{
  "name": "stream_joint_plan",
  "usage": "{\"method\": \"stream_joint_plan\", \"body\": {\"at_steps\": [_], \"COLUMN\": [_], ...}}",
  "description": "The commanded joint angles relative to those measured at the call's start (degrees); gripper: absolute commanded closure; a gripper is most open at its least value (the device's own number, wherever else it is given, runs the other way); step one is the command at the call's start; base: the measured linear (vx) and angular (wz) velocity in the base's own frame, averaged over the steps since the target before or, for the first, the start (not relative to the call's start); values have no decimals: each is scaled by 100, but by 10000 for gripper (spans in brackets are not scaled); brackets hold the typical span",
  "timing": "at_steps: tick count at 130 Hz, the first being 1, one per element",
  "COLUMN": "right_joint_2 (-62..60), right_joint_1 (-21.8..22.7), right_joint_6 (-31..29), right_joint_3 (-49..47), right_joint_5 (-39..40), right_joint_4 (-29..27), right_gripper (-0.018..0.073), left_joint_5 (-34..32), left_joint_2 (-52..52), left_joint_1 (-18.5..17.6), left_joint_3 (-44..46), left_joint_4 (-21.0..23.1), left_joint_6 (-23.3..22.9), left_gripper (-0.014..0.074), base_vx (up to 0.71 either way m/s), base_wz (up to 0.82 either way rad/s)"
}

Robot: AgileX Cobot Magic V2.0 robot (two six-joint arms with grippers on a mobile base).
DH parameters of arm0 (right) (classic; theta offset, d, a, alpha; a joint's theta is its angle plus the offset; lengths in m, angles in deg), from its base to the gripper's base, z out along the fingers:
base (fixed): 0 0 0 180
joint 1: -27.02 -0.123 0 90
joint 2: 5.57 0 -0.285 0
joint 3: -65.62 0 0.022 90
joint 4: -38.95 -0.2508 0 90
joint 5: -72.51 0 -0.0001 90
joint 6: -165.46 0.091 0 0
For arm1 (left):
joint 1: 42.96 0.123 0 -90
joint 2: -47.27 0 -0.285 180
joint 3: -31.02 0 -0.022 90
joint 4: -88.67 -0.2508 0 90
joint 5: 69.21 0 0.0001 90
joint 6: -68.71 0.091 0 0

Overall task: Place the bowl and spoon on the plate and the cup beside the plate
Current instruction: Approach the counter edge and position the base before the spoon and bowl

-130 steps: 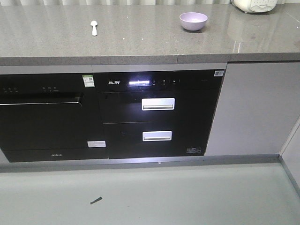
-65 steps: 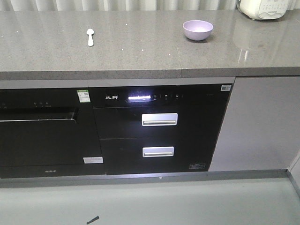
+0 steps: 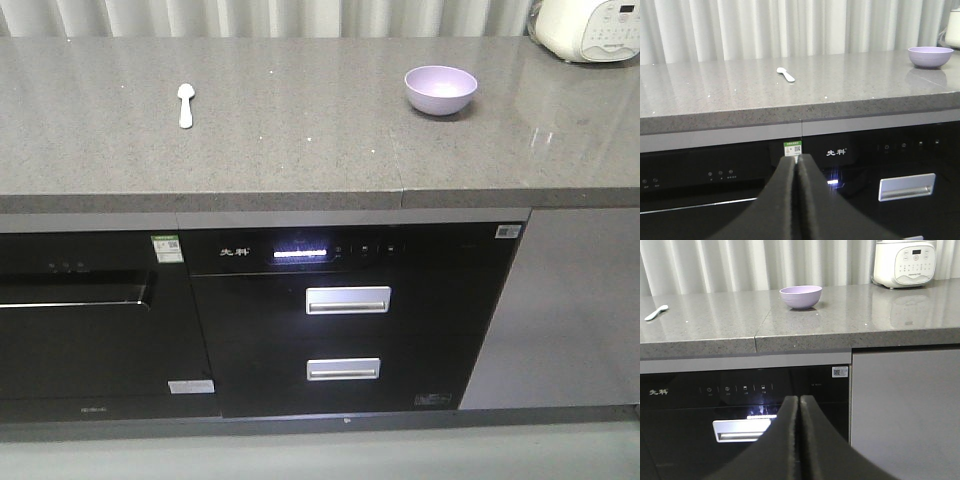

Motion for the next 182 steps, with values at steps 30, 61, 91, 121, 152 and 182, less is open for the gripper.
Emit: {"method": "stream_joint_plan", "body": {"at_steps": [30,61,91,121,152,182], "right_joint_2": [-17,-17,-17,-17,-17,-17], "right_joint_1": [25,25,25,25,25,25], "right_joint_6": [-11,-11,-11,-11,-11,-11], "right_joint_3": [40,40,40,40,40,40], "right_joint_5": [449,449,449,449,449,449], "right_joint_4": [16,16,16,16,16,16], "right_gripper": [566,566,566,566,566,566], "left_joint_5": [-430,-430,-430,-430,-430,-430], "left_joint_2": [-89,-89,-89,-89,-89,-89], "left_joint_1": [11,11,11,11,11,11], "left_joint_3": [-49,-49,-49,-49,-49,-49], "left_joint_4": [37,37,37,37,37,37], "left_joint_6": [-1,-1,-1,-1,-1,-1], "left_gripper": [603,603,603,603,603,603], "base_vx": [23,21,19,18,17,17], "base_wz": [-2,-3,-2,0,2,0]}}
